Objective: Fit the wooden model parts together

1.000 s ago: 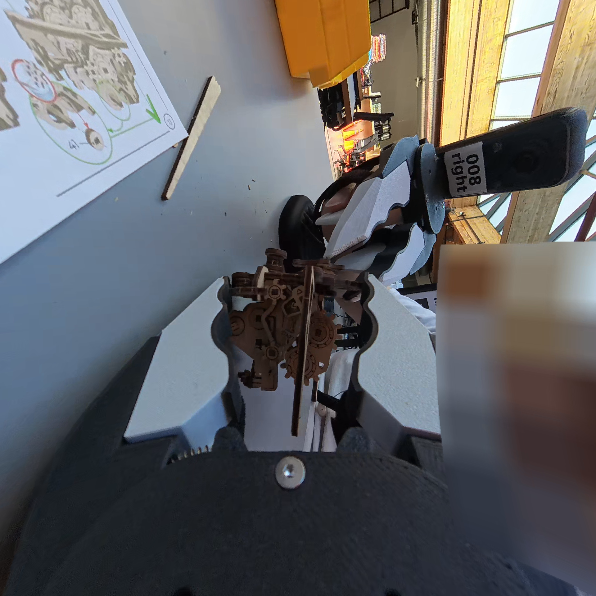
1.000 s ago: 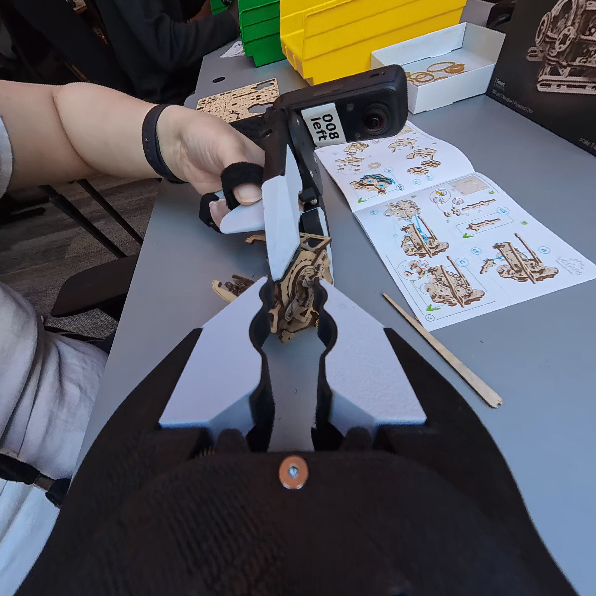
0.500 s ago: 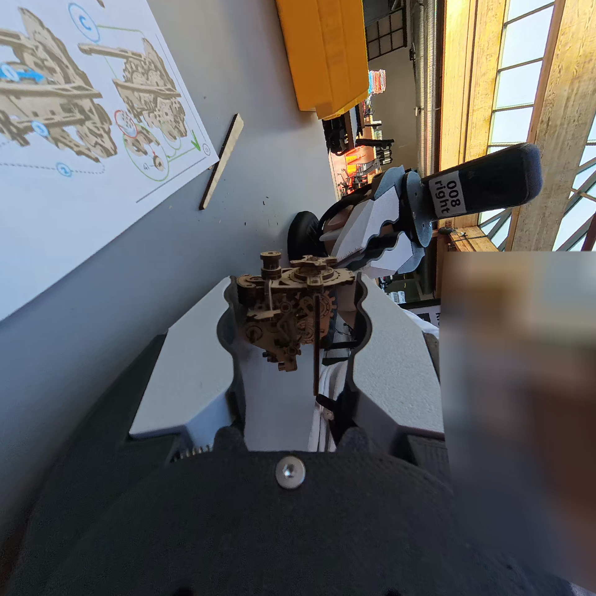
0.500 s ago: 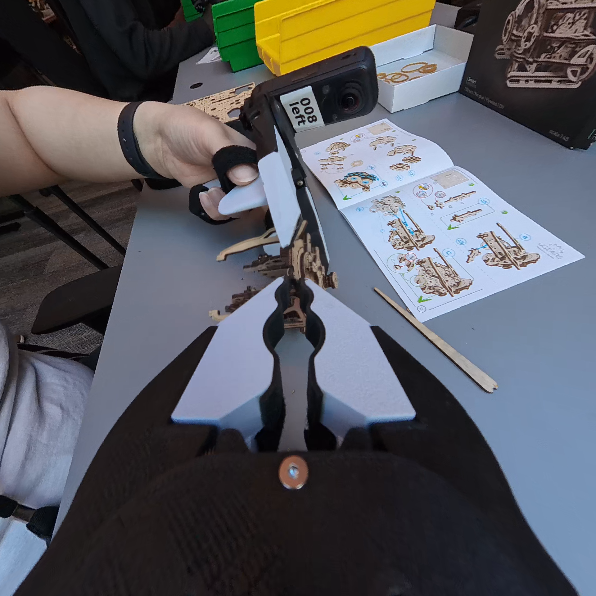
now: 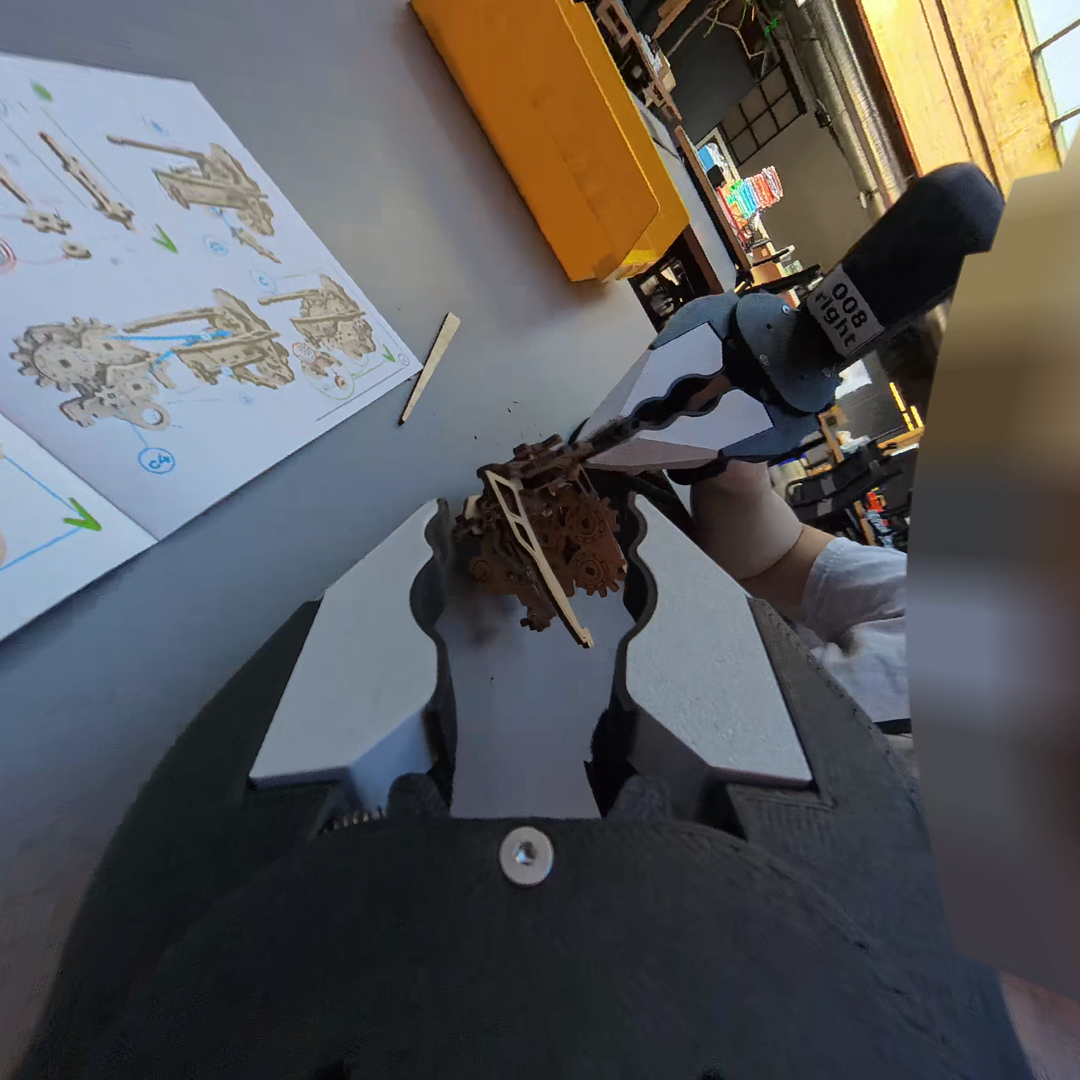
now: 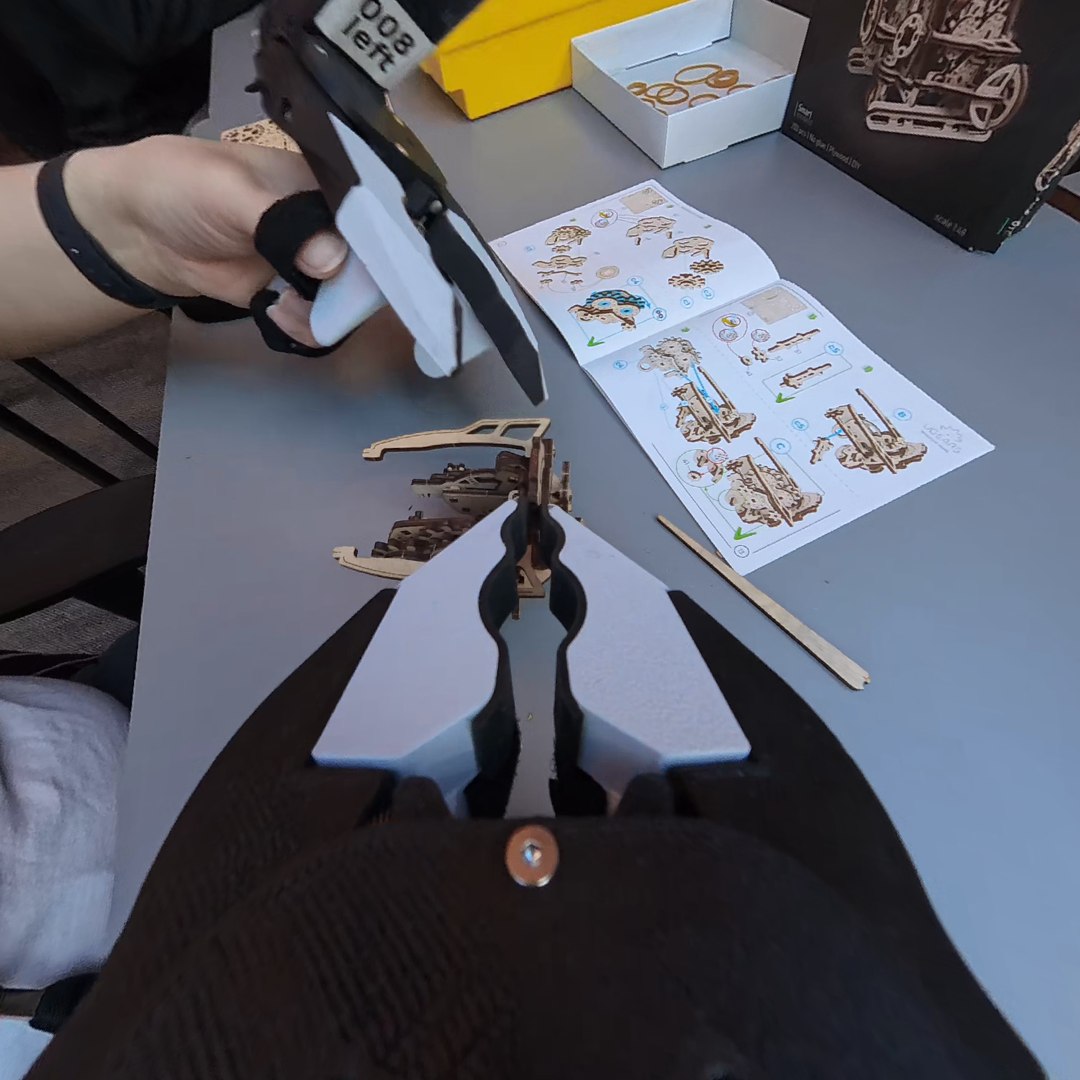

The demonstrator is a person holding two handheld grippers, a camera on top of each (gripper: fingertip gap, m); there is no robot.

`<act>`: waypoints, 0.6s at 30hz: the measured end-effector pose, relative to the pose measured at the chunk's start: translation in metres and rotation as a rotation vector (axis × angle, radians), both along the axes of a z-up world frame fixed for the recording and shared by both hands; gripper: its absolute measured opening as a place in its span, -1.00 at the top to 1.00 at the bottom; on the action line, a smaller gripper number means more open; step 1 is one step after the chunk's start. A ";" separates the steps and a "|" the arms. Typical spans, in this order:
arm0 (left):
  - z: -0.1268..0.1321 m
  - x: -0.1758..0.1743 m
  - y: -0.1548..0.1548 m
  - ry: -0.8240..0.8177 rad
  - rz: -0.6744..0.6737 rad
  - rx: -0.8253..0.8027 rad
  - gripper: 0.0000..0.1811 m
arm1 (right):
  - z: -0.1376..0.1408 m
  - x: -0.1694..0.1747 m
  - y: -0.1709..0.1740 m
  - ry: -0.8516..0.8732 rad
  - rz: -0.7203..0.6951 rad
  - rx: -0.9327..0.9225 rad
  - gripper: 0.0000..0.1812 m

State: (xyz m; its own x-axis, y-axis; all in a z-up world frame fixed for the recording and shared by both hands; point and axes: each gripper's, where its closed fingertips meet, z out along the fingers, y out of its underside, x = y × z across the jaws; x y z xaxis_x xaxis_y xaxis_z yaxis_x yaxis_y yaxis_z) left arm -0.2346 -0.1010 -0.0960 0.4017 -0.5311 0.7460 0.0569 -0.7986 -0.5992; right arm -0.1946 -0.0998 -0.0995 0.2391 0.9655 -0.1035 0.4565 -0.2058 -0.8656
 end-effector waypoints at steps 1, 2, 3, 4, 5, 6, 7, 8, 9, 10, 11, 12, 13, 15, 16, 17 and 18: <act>0.005 -0.003 -0.005 0.031 0.015 0.069 0.34 | 0.000 0.000 0.000 -0.012 -0.012 0.002 1.00; 0.009 -0.004 -0.013 0.073 0.027 0.135 0.32 | 0.000 -0.001 0.000 -0.023 -0.022 0.004 1.00; 0.011 -0.004 -0.021 0.123 0.041 0.199 0.28 | 0.000 -0.002 0.000 -0.032 -0.031 0.005 1.00; 0.012 -0.003 -0.028 0.176 0.061 0.262 0.22 | 0.000 -0.002 0.001 -0.040 -0.041 0.005 1.00; 0.011 -0.001 -0.035 0.229 0.083 0.322 0.20 | 0.000 -0.003 0.001 -0.048 -0.052 0.002 1.00; 0.010 0.002 -0.041 0.280 0.110 0.376 0.17 | 0.000 -0.004 0.002 -0.054 -0.062 0.000 1.00; 0.008 0.006 -0.046 0.322 0.135 0.421 0.18 | 0.000 -0.005 0.002 -0.061 -0.068 -0.005 1.00; 0.006 0.009 -0.049 0.363 0.164 0.454 0.19 | 0.000 -0.006 0.003 -0.069 -0.081 -0.010 1.00; 0.003 0.012 -0.052 0.403 0.187 0.479 0.18 | 0.000 -0.006 0.003 -0.080 -0.093 -0.011 1.00; -0.001 0.016 -0.053 0.434 0.202 0.497 0.18 | 0.000 -0.007 0.003 -0.091 -0.099 -0.010 1.00; -0.004 0.021 -0.055 0.453 0.211 0.508 0.21 | 0.000 -0.008 0.004 -0.101 -0.105 -0.004 1.00; -0.006 0.027 -0.056 0.469 0.216 0.517 0.24 | 0.000 -0.009 0.005 -0.111 -0.115 0.002 1.00; -0.009 0.030 -0.054 0.491 0.228 0.530 0.26 | 0.000 -0.010 0.005 -0.119 -0.120 0.004 1.00; -0.013 0.035 -0.050 0.544 0.247 0.557 0.29 | 0.000 -0.012 0.004 -0.135 -0.135 -0.001 1.00; -0.014 0.036 -0.047 0.567 0.258 0.570 0.32 | 0.000 -0.013 0.004 -0.145 -0.138 0.005 1.00; -0.013 0.035 -0.043 0.594 0.279 0.585 0.35 | 0.000 -0.014 0.004 -0.157 -0.144 0.016 1.00; -0.013 0.033 -0.039 0.616 0.297 0.596 0.38 | 0.000 -0.014 0.004 -0.169 -0.152 0.029 0.99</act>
State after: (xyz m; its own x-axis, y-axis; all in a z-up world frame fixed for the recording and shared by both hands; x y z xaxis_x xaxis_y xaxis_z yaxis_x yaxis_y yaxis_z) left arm -0.2013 -0.1405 -0.1090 0.8207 -0.5713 -0.0118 -0.2566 -0.3500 -0.9009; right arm -0.2090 -0.0955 -0.0992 0.3934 0.9191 -0.0225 0.5612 -0.2595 -0.7859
